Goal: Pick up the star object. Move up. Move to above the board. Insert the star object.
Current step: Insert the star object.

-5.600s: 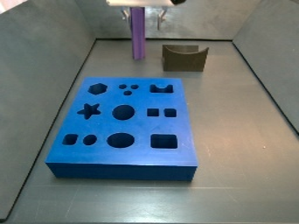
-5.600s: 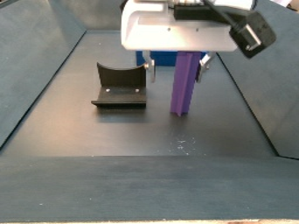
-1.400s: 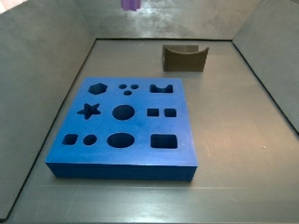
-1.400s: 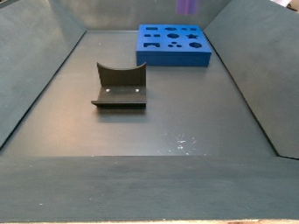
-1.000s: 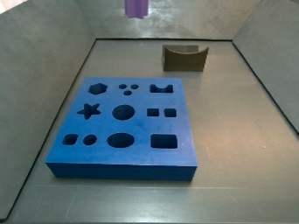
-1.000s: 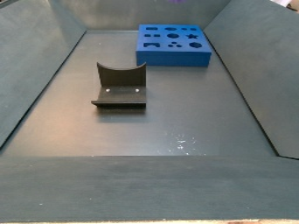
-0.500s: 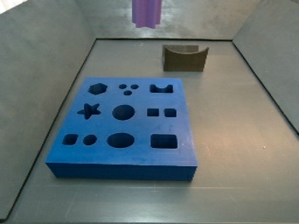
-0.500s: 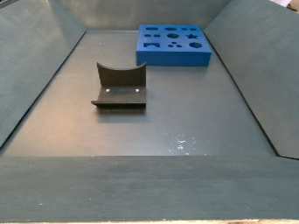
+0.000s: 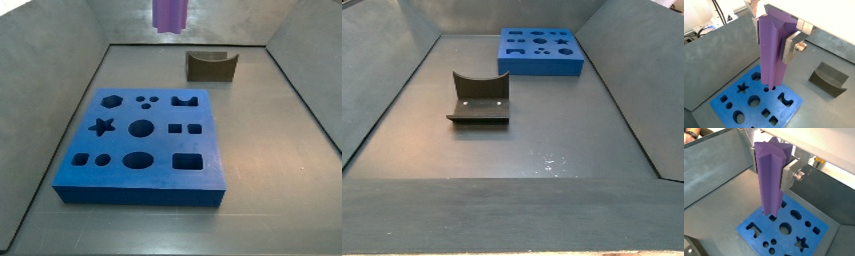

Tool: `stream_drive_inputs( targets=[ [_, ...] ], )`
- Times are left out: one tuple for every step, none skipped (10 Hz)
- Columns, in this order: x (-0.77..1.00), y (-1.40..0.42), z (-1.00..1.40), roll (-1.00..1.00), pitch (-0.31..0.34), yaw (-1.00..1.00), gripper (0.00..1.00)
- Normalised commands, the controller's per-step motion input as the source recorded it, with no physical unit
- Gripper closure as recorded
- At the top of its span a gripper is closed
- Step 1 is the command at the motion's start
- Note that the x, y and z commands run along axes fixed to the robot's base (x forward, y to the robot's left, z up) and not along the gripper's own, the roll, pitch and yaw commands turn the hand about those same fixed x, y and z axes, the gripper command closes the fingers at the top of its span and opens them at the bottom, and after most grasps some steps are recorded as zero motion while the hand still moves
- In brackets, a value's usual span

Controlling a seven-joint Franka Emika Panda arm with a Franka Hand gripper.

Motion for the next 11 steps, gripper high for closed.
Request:
stream_drive_inputs(
  targets=[
    [0.03, 0.0, 0.0, 0.0, 0.0, 0.0, 1.0],
    [0.0, 0.0, 0.0, 0.0, 0.0, 0.0, 1.0],
    [0.22, -0.11, -0.21, -0.01, 0.0, -0.2, 1.0],
    [0.08, -0.11, -0.33, -0.05, 0.0, -0.87, 1.0],
    [0.0, -0.01, -0.44, -0.05, -0.043, -1.0, 1.0],
    [0.0, 0.0, -0.47, -0.03, -0.003, -1.0, 1.0],
    [0.0, -0.02, -0.49, -0.04, -0.004, -1.0, 1.0],
    [0.0, -0.11, -0.05, -0.02, 0.0, 0.06, 1.0],
    [0.0, 0.08, 0.0, 0.0, 0.004, 0.0, 1.0],
    [-0.99, 0.0, -0.56, -0.06, 0.0, 0.01, 1.0],
    [-1.0, 0.0, -0.54, -0.08, -0.051, 0.0, 1.0]
  ],
)
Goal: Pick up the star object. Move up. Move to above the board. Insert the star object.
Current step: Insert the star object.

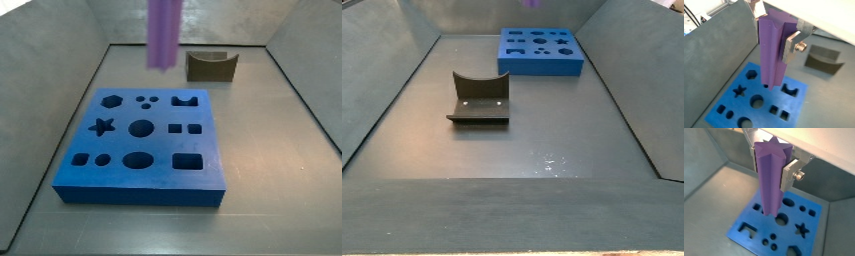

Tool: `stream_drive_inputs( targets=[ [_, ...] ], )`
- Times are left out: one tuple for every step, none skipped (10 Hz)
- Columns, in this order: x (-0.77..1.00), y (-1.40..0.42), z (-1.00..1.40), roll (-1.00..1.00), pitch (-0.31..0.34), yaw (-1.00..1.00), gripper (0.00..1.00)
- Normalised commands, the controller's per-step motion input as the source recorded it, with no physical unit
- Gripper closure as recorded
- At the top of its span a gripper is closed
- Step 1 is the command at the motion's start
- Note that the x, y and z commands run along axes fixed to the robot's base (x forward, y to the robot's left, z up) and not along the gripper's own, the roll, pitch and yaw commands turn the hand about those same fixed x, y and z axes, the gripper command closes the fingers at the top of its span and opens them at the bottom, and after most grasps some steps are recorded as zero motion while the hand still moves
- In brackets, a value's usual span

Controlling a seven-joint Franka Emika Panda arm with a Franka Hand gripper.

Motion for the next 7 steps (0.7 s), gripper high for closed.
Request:
stream_drive_inputs(
  targets=[
    [-1.0, 0.0, -0.52, -0.07, -0.059, 0.0, 1.0],
    [-1.0, 0.0, -0.54, -0.08, -0.054, 0.0, 1.0],
    [-1.0, 0.0, -0.55, -0.09, -0.054, 0.0, 1.0],
    [-1.0, -0.06, -0.54, -0.09, -0.056, 0.0, 1.0],
    [-1.0, -0.24, -0.46, -0.03, -0.069, 0.0, 1.0],
    [-0.64, -0.34, -0.58, -0.09, -0.096, -0.34, 1.0],
    [-0.55, -0.35, -0.48, -0.05, -0.084, -0.4, 1.0]
  ],
)
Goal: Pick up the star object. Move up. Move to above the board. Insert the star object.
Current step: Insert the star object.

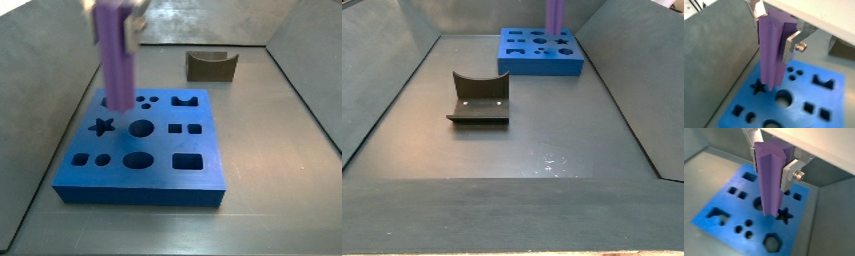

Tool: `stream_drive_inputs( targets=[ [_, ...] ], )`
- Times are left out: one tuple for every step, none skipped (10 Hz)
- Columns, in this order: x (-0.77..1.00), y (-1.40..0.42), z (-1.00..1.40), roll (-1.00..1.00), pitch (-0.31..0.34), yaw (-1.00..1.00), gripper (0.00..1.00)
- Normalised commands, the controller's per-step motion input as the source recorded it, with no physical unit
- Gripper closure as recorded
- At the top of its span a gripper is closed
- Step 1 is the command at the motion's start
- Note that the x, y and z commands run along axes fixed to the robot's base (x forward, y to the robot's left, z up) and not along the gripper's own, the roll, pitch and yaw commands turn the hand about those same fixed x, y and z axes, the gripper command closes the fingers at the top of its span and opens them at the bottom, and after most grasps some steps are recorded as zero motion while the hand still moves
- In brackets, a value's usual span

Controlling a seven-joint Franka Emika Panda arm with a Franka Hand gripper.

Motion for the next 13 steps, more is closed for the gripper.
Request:
stream_drive_inputs(
  targets=[
    [-0.45, -0.39, -0.26, -0.06, -0.157, -0.39, 1.0],
    [0.0, 0.0, 0.0, -0.01, 0.011, 0.0, 1.0],
    [0.0, 0.0, 0.0, -0.03, 0.0, 0.0, 1.0],
    [0.0, -0.09, -0.1, 0.0, 0.0, -0.06, 1.0],
    [0.0, 0.0, -0.02, 0.0, 0.0, 0.0, 1.0],
    [-0.13, 0.12, -0.22, 0.0, -0.03, -0.15, 1.0],
    [-0.09, 0.09, -0.08, -0.04, -0.024, -0.06, 1.0],
    [0.01, -0.04, -0.02, 0.0, 0.0, 0.0, 1.0],
    [0.14, -0.17, -0.2, 0.0, -0.004, -0.55, 1.0],
    [0.22, 0.0, 0.0, 0.0, 0.0, -0.03, 1.0],
    [0.0, 0.03, 0.0, 0.0, 0.0, 0.0, 1.0],
    [-0.21, 0.14, -0.08, 0.01, 0.0, 0.03, 1.0],
    [-0.18, 0.0, -0.05, 0.0, 0.0, 0.0, 1.0]
  ],
)
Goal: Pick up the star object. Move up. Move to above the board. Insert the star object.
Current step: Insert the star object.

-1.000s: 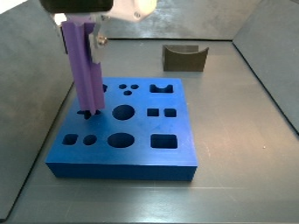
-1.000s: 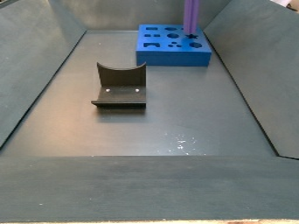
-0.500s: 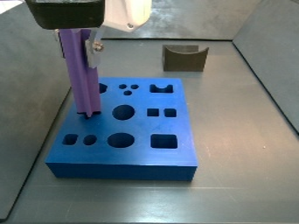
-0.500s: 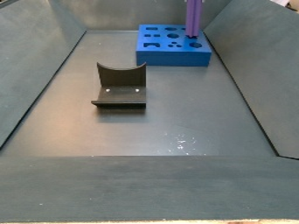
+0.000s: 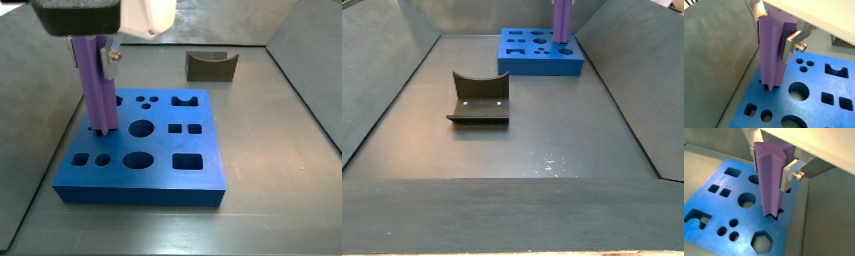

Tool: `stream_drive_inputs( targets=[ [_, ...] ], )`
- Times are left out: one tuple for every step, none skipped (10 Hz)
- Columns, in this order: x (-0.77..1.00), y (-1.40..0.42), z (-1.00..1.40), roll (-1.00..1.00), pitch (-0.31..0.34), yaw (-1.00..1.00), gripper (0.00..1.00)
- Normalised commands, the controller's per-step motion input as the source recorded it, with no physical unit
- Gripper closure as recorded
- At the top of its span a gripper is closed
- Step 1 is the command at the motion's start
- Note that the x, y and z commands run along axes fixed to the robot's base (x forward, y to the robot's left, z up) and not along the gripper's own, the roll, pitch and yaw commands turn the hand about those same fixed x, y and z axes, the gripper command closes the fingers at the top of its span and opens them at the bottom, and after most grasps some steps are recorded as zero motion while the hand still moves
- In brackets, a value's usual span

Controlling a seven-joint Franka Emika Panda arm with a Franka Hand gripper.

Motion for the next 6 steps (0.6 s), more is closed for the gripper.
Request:
stream_drive_inputs(
  targets=[
    [-0.01, 0.0, -0.04, 0.0, 0.0, -0.02, 1.0],
    [0.0, 0.0, -0.09, 0.03, 0.0, -0.31, 1.0],
    [0.03, 0.0, 0.0, 0.0, 0.003, -0.16, 1.0],
    [-0.05, 0.0, -0.04, 0.01, 0.0, 0.0, 1.0],
    [-0.07, 0.0, -0.17, 0.06, 0.0, -0.13, 1.0],
    [0.03, -0.03, -0.11, -0.01, -0.007, -0.12, 1.0]
  ],
)
